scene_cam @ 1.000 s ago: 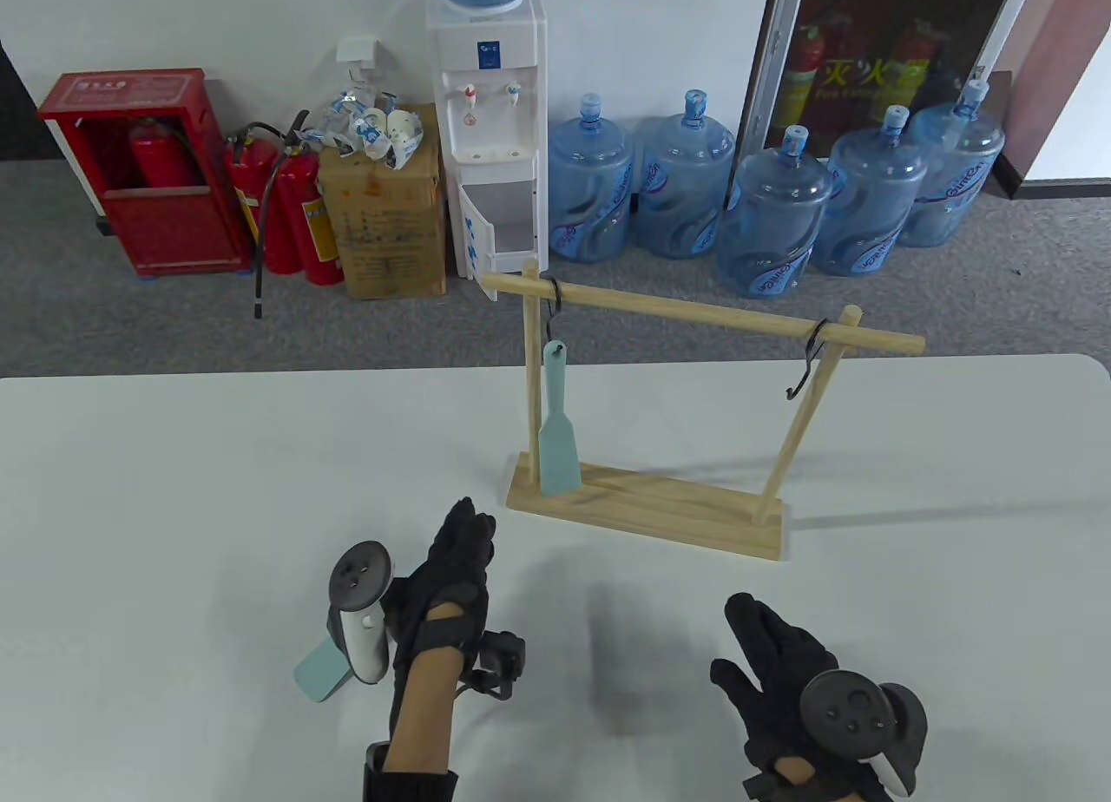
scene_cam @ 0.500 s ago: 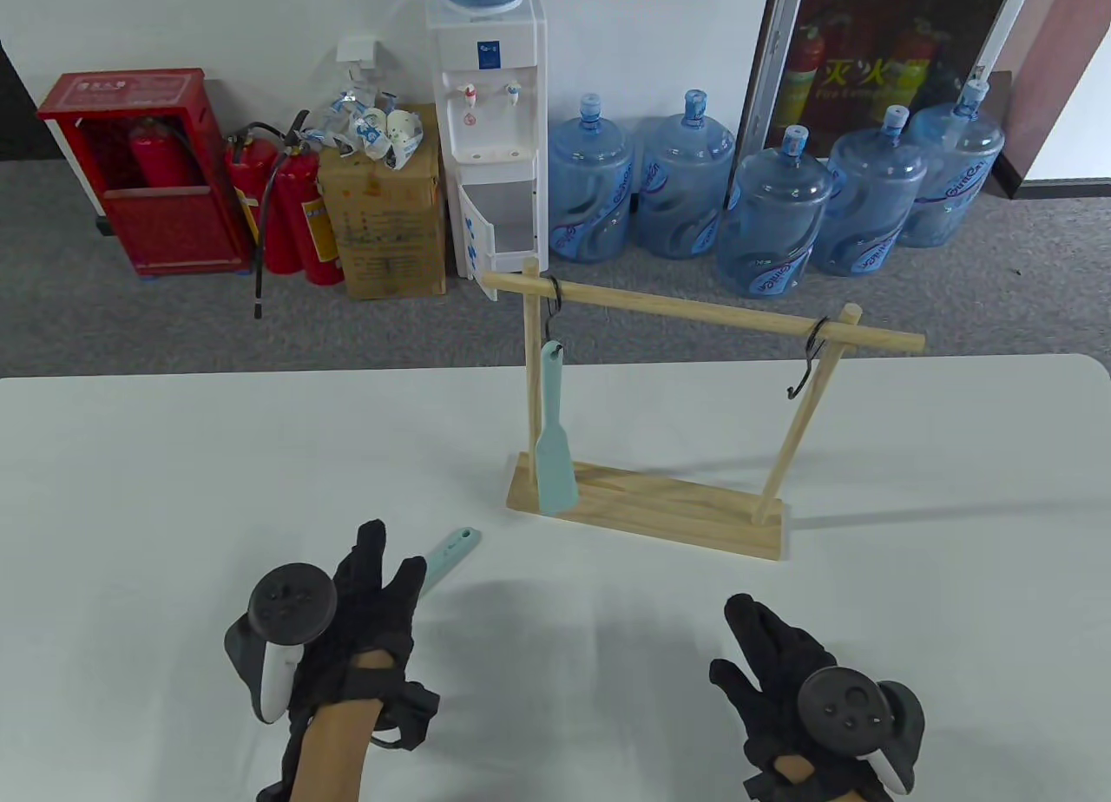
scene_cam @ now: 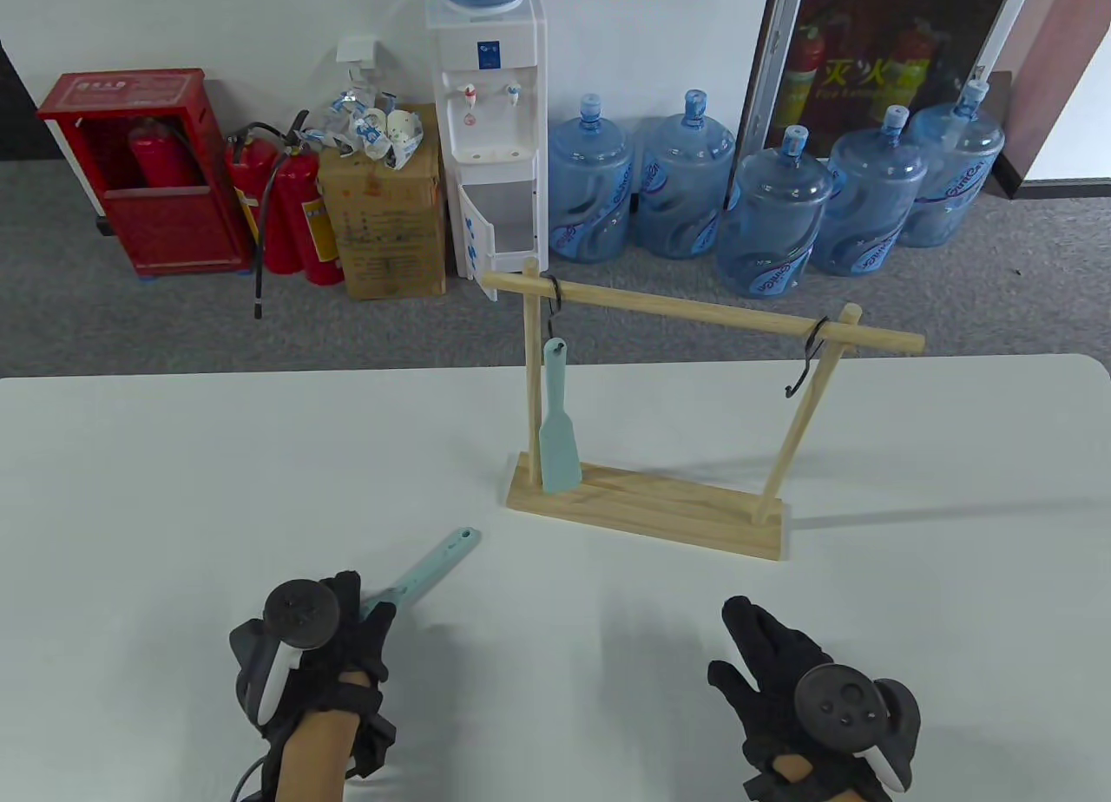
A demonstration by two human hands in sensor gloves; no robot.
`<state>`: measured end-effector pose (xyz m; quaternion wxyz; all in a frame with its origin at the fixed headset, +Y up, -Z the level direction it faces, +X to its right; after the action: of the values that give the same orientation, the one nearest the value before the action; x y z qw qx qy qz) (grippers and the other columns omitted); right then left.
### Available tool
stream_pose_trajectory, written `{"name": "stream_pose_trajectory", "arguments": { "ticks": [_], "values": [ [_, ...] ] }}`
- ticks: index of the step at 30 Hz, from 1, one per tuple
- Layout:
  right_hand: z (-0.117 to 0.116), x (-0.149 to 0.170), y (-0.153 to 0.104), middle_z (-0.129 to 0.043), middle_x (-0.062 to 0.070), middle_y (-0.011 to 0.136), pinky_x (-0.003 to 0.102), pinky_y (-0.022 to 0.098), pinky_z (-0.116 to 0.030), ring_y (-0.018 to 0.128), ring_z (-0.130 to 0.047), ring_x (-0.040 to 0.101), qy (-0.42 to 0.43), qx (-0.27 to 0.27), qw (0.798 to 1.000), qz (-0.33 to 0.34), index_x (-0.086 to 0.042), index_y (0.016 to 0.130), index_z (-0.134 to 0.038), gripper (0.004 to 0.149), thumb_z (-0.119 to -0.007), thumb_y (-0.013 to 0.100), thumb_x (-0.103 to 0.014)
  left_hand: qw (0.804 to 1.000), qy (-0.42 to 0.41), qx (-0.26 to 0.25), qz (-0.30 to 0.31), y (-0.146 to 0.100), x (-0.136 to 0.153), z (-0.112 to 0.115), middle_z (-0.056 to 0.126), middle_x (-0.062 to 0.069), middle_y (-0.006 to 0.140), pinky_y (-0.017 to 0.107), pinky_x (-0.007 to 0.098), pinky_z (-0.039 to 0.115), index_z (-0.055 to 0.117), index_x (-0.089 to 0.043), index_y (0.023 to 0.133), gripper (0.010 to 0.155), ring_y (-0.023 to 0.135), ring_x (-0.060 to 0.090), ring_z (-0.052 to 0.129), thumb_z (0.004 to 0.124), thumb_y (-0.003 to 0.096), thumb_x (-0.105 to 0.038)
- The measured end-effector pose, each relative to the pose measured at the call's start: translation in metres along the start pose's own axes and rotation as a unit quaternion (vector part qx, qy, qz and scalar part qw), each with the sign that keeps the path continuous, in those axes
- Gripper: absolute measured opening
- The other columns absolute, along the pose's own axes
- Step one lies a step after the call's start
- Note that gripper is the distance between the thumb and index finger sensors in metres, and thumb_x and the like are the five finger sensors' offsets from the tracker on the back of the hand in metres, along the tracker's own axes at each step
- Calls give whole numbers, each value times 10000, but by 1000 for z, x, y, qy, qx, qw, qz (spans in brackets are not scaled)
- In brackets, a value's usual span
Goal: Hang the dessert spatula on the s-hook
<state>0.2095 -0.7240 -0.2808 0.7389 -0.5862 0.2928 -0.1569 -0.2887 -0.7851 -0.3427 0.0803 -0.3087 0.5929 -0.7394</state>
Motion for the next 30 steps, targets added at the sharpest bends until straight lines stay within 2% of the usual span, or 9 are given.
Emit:
{"name": "stream_pose_trajectory", "arguments": {
  "ticks": [7, 9, 12, 15, 19, 22, 25, 26, 30],
  "values": [
    [-2, 1, 0, -577, 117, 997, 603, 618, -560, 842, -707, 388, -2, -7, 1000, -5, -187, 1032, -574, 692, -798, 439, -464, 998, 53, 35, -20, 11, 2, 15, 336, 101, 1226, 794, 665, 208, 445, -274, 1109, 703, 1140, 433, 224, 651, 503, -565],
    [-2, 1, 0, -579, 118, 997, 603, 617, -560, 841, -708, 389, -3, -10, 1000, -7, -187, 1031, -578, 690, -798, 439, -464, 998, 55, 25, -18, 10, 0, 14, 364, 119, 1217, 794, 671, 226, 493, -250, 1100, 689, 1138, 430, 255, 660, 501, -546],
    [-3, 1, 0, -580, 118, 996, 603, 617, -561, 841, -710, 387, -5, -11, 1000, -6, -186, 1032, -577, 692, -798, 438, -466, 997, 75, -10, -9, 6, -5, 7, 547, 127, 1160, 785, 651, 383, 645, -271, 1031, 600, 1095, 407, 449, 730, 482, -498],
    [-4, 1, 0, -581, 118, 995, 603, 616, -561, 840, -710, 388, -5, -14, 1000, -7, -186, 1031, -580, 691, -798, 438, -467, 994, 101, -39, 3, 0, -11, -3, 815, 118, 922, 666, 567, 628, 776, -295, 946, 527, 789, 353, 738, 778, 455, -485],
    [-4, 0, 1, -582, 118, 995, 603, 616, -561, 840, -711, 388, -5, -14, 1000, -6, -184, 1030, -581, 691, -799, 438, -466, 995, 95, -33, 24, -5, -18, -2, 970, 92, 739, 577, 539, 717, 894, -272, 865, 496, 658, 307, 855, 823, 422, -481],
    [-5, 0, 0, -583, 119, 994, 603, 616, -562, 838, -712, 389, -6, -15, 1000, -5, -185, 1030, -581, 691, -799, 438, -467, 996, 70, -39, 38, -6, -15, -3, 1005, 94, 697, 557, 529, 736, 912, -259, 849, 494, 627, 308, 867, 830, 415, -480],
    [-5, 0, 1, -583, 118, 995, 603, 617, -562, 840, -711, 386, -6, -14, 1000, -4, -185, 1031, -579, 693, -799, 438, -467, 996, 34, -67, 52, -9, -10, -11, 1048, 93, 681, 543, 525, 756, 894, -262, 853, 494, 596, 317, 945, 820, 416, -479],
    [-6, 0, 1, -583, 118, 995, 603, 616, -562, 839, -712, 388, -6, -14, 1000, -5, -186, 1031, -578, 693, -799, 438, -467, 995, 3, -77, 61, -10, -7, -14, 1048, 93, 686, 541, 528, 758, 891, -262, 855, 494, 572, 331, 1001, 820, 416, -478],
    [-7, 2, 1, -582, 117, 994, 601, 616, -563, 839, -712, 387, -2, -15, 1000, -11, -185, 1031, -575, 694, -799, 437, -468, 984, -102, -104, 106, -18, -6, -25, 1026, 81, 717, 555, 531, 746, 868, -273, 868, 495, 592, 331, 994, 811, 422, -478]
  ]
}}
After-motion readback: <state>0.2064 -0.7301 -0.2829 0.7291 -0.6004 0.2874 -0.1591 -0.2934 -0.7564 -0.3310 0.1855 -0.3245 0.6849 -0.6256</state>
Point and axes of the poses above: the tracker on the back of each hand, its own x axis roughly to the little-finger side, its own y axis roughly from the wrist to the fingertips, z = x × y, the point moved 4 cm from there along y, roughly from the wrist to the fingertips
